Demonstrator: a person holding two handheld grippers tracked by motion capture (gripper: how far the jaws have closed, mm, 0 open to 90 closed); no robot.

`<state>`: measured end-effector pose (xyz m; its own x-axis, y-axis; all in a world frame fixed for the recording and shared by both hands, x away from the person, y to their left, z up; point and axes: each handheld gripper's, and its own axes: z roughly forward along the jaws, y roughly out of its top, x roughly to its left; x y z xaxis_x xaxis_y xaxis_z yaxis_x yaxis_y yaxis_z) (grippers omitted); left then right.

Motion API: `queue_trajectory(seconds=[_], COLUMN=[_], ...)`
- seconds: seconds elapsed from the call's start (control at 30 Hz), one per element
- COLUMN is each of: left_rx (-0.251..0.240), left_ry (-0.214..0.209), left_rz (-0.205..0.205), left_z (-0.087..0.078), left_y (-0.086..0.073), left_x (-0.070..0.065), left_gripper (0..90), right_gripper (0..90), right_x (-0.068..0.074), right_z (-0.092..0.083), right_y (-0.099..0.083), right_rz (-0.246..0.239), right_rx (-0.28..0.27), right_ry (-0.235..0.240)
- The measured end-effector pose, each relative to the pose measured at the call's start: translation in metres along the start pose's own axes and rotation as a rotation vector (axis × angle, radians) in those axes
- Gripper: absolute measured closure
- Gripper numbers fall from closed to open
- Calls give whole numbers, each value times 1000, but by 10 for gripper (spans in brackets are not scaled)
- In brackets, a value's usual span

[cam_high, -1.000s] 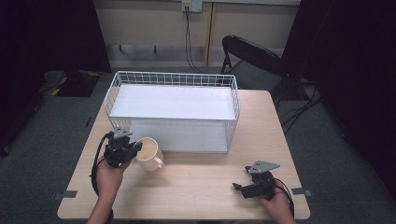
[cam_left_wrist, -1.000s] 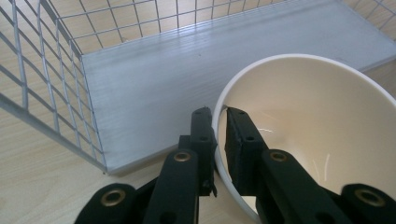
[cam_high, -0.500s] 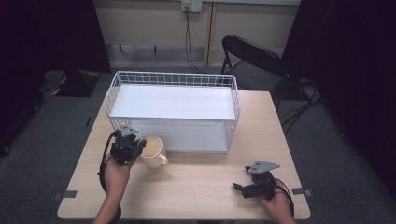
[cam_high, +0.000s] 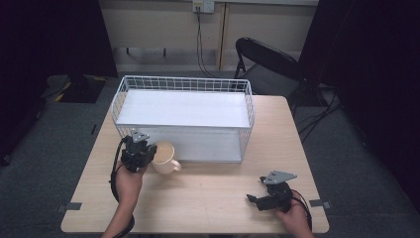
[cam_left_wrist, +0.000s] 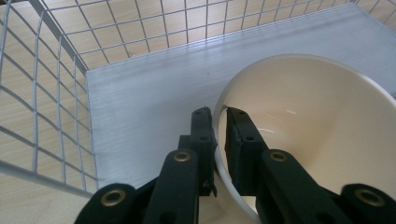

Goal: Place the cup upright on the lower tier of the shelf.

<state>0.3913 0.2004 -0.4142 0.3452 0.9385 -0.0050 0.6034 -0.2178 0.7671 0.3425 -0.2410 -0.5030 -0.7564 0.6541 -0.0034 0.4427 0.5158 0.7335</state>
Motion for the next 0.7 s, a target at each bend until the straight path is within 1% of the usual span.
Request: queue_trajectory(seconds=[0.1, 0.13, 0.3, 0.37, 0.4, 0.43, 0.5, 0.63, 0.7], left_rx=[2, -5, -4, 5, -4, -2, -1, -4, 8], left_ry=[-1, 4, 13, 17, 23, 29, 26, 33, 34], left_rz=[0, -12, -12, -3, -14, -11, -15, -20, -18], left_z=[2, 3, 5, 5, 6, 6, 7, 10, 11], left_y=[1, 1, 2, 2, 2, 2, 2, 1, 0], left_x=[0, -1, -2, -1, -1, -1, -1, -1, -1], left_gripper=[820, 821, 820, 820, 820, 820, 820, 820, 820], right_gripper=[135, 135, 135, 135, 135, 135, 135, 135, 135], right_x=[0, 0, 0, 0, 0, 0, 0, 0, 0], right_z=[0, 0, 0, 0, 0, 0, 0, 0, 0], right_y=[0, 0, 0, 0, 0, 0, 0, 0, 0], right_rz=[0, 0, -1, 0, 0, 0, 0, 0, 0], right_rx=[0, 0, 0, 0, 0, 0, 0, 0, 0], right_ry=[0, 0, 0, 0, 0, 0, 0, 0, 0])
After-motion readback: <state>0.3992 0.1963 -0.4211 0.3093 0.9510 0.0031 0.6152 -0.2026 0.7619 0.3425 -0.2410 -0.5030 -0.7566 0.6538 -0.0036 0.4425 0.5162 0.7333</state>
